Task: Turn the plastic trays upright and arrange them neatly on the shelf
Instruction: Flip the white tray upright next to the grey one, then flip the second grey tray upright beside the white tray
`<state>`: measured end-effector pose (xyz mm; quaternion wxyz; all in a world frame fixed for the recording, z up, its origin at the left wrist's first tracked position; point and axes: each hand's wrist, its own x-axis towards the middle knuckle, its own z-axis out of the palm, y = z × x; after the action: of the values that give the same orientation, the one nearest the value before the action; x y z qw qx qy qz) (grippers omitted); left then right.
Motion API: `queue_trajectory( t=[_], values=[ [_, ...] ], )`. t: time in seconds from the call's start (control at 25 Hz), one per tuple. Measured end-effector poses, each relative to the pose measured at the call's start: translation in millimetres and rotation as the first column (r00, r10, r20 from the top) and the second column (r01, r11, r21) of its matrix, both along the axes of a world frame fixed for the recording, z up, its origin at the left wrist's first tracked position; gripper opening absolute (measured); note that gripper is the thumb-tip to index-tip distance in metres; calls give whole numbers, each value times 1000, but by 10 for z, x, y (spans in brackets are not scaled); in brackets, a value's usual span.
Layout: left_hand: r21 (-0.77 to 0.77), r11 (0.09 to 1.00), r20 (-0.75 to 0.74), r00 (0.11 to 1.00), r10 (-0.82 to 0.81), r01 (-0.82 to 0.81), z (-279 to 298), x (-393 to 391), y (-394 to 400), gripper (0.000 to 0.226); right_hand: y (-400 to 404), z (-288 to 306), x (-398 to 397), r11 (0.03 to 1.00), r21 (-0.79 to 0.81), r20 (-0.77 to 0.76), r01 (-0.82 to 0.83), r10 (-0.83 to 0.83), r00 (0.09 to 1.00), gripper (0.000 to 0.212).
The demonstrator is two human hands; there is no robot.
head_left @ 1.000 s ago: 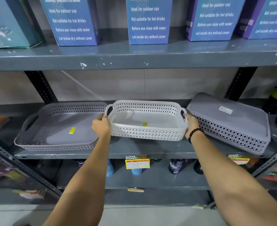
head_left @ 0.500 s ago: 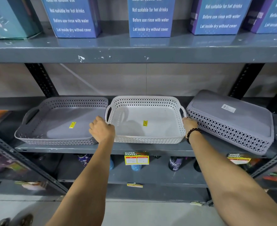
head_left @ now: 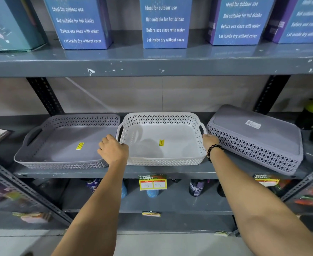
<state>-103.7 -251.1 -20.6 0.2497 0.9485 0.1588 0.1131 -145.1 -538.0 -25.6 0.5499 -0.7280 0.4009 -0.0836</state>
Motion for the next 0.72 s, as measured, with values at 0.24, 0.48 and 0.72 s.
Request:
queue_trajectory(
  t=[0.24,0.48,0.72],
  values=[
    [-82,982,125,979,-160,171,142,95,-390,38,-40,128,-16,996,-60,52,58,-55,997,38],
    [-179,853,269,858,-437,490,367,187,-1448,36,-355,450,-339,957,-202,190,208,-170,967,32],
    [-227,673,256,710,-656,704,630,13,-2523,40,-1176,586,-818,864,-354,100,358,-346,933,44]
  ],
)
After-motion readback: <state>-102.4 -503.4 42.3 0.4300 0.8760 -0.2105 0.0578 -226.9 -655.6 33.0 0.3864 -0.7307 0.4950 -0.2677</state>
